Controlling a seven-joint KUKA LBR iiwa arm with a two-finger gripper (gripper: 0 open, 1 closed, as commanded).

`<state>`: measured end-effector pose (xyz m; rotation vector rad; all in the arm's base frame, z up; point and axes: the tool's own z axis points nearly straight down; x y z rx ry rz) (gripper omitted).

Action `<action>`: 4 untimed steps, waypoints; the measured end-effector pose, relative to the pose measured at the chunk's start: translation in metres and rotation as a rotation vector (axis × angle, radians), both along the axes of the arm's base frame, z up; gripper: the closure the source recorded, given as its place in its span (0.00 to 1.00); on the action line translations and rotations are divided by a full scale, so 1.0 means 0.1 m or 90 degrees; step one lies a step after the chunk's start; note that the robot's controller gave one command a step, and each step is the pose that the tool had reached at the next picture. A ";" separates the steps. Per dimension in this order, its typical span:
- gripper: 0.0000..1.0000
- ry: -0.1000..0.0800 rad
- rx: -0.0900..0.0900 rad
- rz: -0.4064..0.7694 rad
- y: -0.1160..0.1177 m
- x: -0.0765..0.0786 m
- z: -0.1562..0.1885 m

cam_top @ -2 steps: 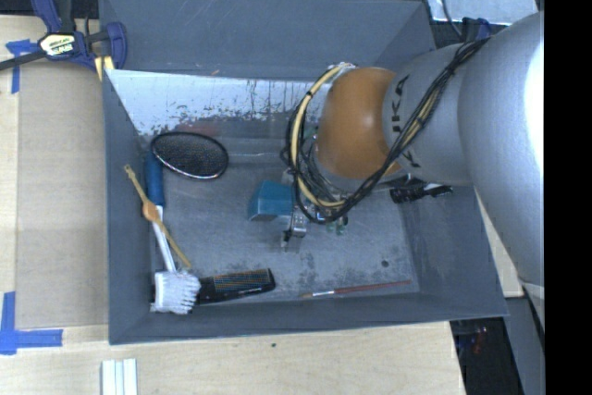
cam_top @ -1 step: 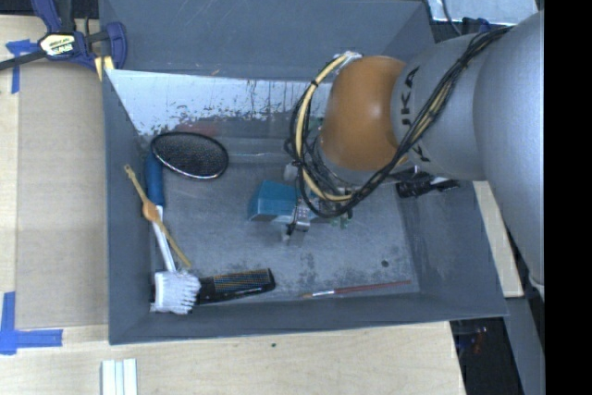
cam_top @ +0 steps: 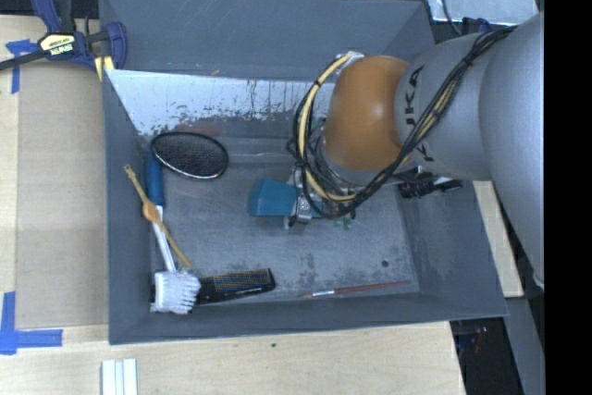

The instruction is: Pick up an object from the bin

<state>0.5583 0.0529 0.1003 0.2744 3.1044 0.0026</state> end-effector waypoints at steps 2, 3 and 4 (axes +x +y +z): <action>1.00 0.005 -0.001 -0.005 0.04 -0.08 0.59; 1.00 0.005 -0.001 -0.003 0.04 -0.11 0.97; 1.00 0.000 -0.003 0.098 0.05 -0.12 1.25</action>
Offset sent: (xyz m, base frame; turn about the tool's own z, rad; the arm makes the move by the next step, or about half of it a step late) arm -0.0117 0.0098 0.1358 0.0166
